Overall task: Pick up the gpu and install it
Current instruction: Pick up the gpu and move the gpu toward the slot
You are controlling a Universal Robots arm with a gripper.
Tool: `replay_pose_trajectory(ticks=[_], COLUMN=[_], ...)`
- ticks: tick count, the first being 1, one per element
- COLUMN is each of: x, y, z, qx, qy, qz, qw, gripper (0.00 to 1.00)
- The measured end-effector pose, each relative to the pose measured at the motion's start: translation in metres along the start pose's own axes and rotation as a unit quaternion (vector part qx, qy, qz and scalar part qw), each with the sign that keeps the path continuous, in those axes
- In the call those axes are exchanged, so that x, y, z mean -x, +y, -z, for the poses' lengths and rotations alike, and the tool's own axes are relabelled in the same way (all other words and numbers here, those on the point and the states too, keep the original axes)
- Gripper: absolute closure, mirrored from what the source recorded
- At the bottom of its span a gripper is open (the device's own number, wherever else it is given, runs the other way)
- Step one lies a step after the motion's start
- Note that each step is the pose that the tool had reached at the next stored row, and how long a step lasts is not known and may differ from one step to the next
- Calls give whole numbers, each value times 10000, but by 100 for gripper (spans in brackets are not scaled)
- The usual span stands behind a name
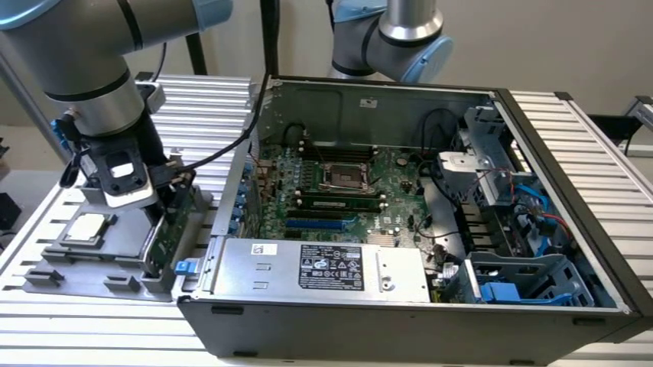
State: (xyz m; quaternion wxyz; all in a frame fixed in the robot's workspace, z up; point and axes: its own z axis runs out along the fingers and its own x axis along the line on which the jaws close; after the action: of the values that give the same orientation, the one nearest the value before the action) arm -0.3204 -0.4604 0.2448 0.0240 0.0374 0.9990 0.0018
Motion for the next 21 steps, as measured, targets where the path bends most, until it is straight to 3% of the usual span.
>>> replay_pose_trajectory(ticks=[3,21], x=[2,0], y=[0,0], z=[0,-46], qx=[5,-3], qy=[3,10], qz=[91,11], qw=[10000,10000], gripper=[73,73])
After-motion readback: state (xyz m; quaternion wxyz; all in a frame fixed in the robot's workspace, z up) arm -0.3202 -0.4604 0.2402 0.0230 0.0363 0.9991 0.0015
